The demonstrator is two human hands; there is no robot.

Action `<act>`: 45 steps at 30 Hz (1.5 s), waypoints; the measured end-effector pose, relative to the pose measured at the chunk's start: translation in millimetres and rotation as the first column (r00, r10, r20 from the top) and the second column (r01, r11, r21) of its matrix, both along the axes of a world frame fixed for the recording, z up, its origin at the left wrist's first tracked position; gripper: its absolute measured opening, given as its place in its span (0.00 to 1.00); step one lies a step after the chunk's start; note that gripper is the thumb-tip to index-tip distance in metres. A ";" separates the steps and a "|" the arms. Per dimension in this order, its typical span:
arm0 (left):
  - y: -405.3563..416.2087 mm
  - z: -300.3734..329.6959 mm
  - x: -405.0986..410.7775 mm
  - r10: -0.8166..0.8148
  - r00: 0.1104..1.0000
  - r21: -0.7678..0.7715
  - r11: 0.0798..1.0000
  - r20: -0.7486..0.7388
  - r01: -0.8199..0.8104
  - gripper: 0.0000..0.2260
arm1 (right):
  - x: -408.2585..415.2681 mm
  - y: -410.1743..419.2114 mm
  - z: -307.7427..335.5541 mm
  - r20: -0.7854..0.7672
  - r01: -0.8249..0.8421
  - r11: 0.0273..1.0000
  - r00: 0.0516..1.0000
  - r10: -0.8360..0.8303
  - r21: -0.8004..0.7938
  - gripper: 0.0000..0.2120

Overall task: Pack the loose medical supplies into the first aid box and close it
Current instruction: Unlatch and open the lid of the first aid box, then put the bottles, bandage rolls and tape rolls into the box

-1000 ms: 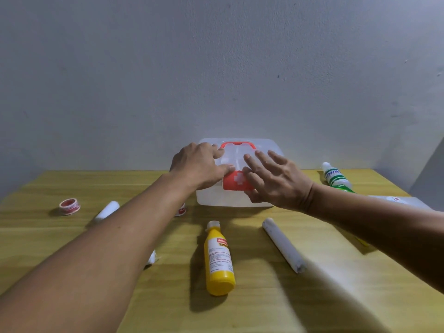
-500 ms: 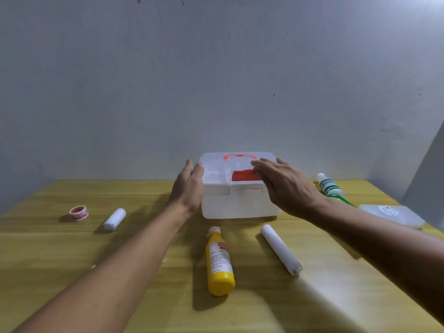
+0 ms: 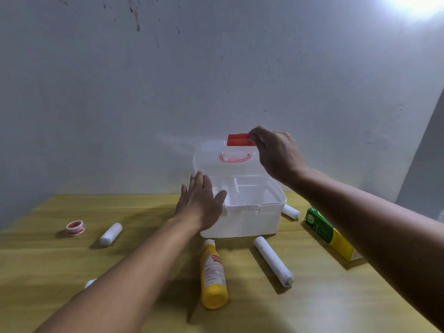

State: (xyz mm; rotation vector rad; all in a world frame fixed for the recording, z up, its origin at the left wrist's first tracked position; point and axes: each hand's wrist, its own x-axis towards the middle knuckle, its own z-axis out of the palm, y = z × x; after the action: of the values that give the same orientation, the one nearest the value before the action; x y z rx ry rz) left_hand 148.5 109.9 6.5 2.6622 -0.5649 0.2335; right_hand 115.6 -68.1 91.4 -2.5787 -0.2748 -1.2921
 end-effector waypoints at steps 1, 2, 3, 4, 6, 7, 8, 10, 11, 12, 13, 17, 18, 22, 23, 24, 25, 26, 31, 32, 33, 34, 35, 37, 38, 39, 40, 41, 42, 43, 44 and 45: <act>-2.1 0.0 1.0 -0.002 1.000 0.056 0.998 -0.029 0.003 0.31 | 6.0 -1.4 3.2 -0.002 0.014 1.000 1.000 -0.014 -0.008 0.12; -3.1 -1.0 1.8 -0.010 0.999 0.088 0.996 -0.052 0.015 0.31 | 11.5 -3.2 5.9 -0.008 0.030 0.999 1.000 -0.030 -0.021 0.12; -2.9 -1.3 1.6 -0.019 0.998 0.100 0.995 -0.066 0.025 0.31 | 16.8 -5.7 8.0 -0.018 0.046 0.998 0.999 -0.047 -0.035 0.12; -1.8 -1.8 1.5 -0.024 0.997 0.103 0.994 -0.076 0.032 0.32 | 21.4 -7.9 9.8 -0.031 0.059 0.997 0.998 -0.060 -0.050 0.12; 0.7 -2.0 2.3 -0.028 0.995 0.111 0.993 -0.100 0.040 0.34 | 32.7 -13.4 9.7 -0.075 0.070 0.992 0.994 -0.078 -0.102 0.13; 1.0 -1.4 1.0 -0.026 0.994 0.118 0.992 -0.110 0.039 0.36 | 39.3 -16.2 8.2 -0.116 0.072 0.988 0.989 -0.089 -0.138 0.14; 0.5 -1.0 -0.7 -0.022 0.993 0.121 0.992 -0.117 0.036 0.39 | 45.7 -19.0 6.7 -0.168 0.080 0.983 0.980 -0.108 -0.166 0.15; -1.3 -0.7 -3.3 -0.012 0.992 0.116 0.993 -0.124 0.026 0.44 | 57.6 -23.5 4.6 -0.265 0.116 0.978 0.951 -0.160 -0.173 0.20; -1.9 -0.8 -3.6 -0.008 0.993 0.112 0.993 -0.118 0.022 0.46 | 62.9 -25.4 4.1 -0.300 0.131 0.978 0.938 -0.176 -0.162 0.22; -2.2 -1.3 -3.0 -0.007 0.994 0.110 0.994 -0.105 0.018 0.47 | 66.5 -26.3 4.2 -0.329 0.142 0.977 0.925 -0.187 -0.157 0.24; -2.1 -1.6 -2.3 -0.008 0.996 0.106 0.994 -0.093 0.018 0.47 | 68.9 -26.5 4.4 -0.356 0.149 0.976 0.914 -0.196 -0.157 0.26; -0.3 -1.0 1.2 -0.016 0.997 0.098 0.995 -0.082 0.024 0.46 | 72.4 -28.7 3.5 -0.461 0.152 0.979 0.865 -0.197 -0.134 0.33; -0.8 -0.6 1.9 -0.016 0.996 0.104 0.994 -0.086 0.025 0.47 | 70.8 -29.2 3.3 -0.478 0.147 0.981 0.858 -0.190 -0.127 0.34; -2.6 -1.4 6.3 -0.016 0.996 0.105 0.994 -0.089 0.025 0.47 | 52.2 -35.5 1.9 -0.470 0.131 0.990 0.871 -0.144 -0.059 0.33; -2.8 -1.1 7.3 -0.017 0.997 0.117 0.993 -0.082 0.027 0.47 | 44.5 -41.8 0.5 -0.445 0.156 0.987 0.882 -0.157 -0.040 0.30; -3.0 0.0 8.1 -0.017 0.998 0.143 0.989 -0.064 0.026 0.47 | 34.7 -49.0 -0.7 -0.424 0.196 0.980 0.885 -0.191 -0.032 0.25; -3.3 2.1 8.0 -0.015 0.999 0.174 0.984 -0.039 0.022 0.46 | 23.6 -56.9 -2.7 -0.421 0.252 0.967 0.872 -0.248 -0.049 0.19; -4.0 4.6 7.9 -0.020 1.000 0.203 0.979 -0.010 0.021 0.45 | 10.8 -64.7 -4.5 -0.454 0.318 0.944 0.830 -0.324 -0.093 0.13; -26.9 17.6 -3.0 -0.181 0.975 0.235 0.961 0.130 0.147 0.39 | -57.3 -90.1 -19.2 -0.820 0.471 0.819 0.289 -0.495 -0.328 0.18; -34.6 17.8 -7.2 -0.230 0.964 0.229 0.954 0.134 0.195 0.38 | -68.7 -92.4 -22.6 -0.852 0.480 0.809 0.206 -0.480 -0.340 0.21; -42.3 16.7 -11.5 -0.269 0.954 0.221 0.946 0.130 0.236 0.37 | -78.3 -94.2 -24.9 -0.871 0.485 0.802 0.147 -0.468 -0.349 0.24; -49.8 14.6 -15.0 -0.295 0.948 0.213 0.940 0.121 0.265 0.36 | -86.2 -96.5 -27.5 -0.879 0.488 0.795 0.106 -0.464 -0.361 0.28; -56.7 12.4 -17.5 -0.310 0.944 0.205 0.937 0.109 0.284 0.35 | -93.2 -98.2 -29.4 -0.884 0.492 0.788 0.076 -0.462 -0.370 0.31; -67.3 7.6 -18.8 -0.318 0.944 0.208 0.933 0.087 0.295 0.34 | -101.7 -103.1 -35.1 -0.913 0.520 0.793 0.056 -0.403 -0.318 0.33; -70.8 5.5 -18.4 -0.313 0.947 0.221 0.931 0.073 0.290 0.33 | -104.6 -105.1 -38.7 -0.932 0.541 0.798 0.070 -0.356 -0.264 0.33; -73.0 4.0 -17.9 -0.304 0.951 0.237 0.929 0.054 0.283 0.33 | -106.7 -106.6 -42.2 -0.943 0.560 0.801 0.097 -0.319 -0.213 0.33; -74.1 3.7 -18.0 -0.293 0.956 0.247 0.929 0.034 0.276 0.33 | -107.9 -107.8 -44.5 -0.945 0.570 0.802 0.129 -0.301 -0.178 0.31; -74.4 4.0 -17.4 -0.284 0.959 0.242 0.931 0.018 0.272 0.32 | -108.8 -108.5 -44.1 -0.938 0.572 0.804 0.165 -0.304 -0.160 0.28; -73.8 6.0 -17.0 -0.277 0.961 0.221 0.937 0.005 0.269 0.30 | -108.6 -109.3 -41.7 -0.925 0.569 0.809 0.209 -0.318 -0.149 0.24; -71.9 9.2 -16.7 -0.271 0.963 0.188 0.945 0.000 0.266 0.29 | -108.4 -109.5 -36.0 -0.902 0.564 0.813 0.263 -0.342 -0.143 0.19; -69.0 13.6 -15.7 -0.261 0.965 0.159 0.953 0.007 0.257 0.27 | -107.0 -109.6 -28.2 -0.872 0.562 0.816 0.322 -0.369 -0.138 0.16; -65.2 18.1 -13.6 -0.247 0.969 0.142 0.960 0.026 0.241 0.24 | -105.6 -107.6 -18.1 -0.835 0.557 0.819 0.379 -0.398 -0.137 0.14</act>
State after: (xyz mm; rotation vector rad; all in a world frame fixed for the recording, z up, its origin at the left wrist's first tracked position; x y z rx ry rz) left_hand 134.9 44.7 24.6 2.6890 -0.9478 0.1863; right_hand 10.0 -175.7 73.3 -2.8457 0.8095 0.0355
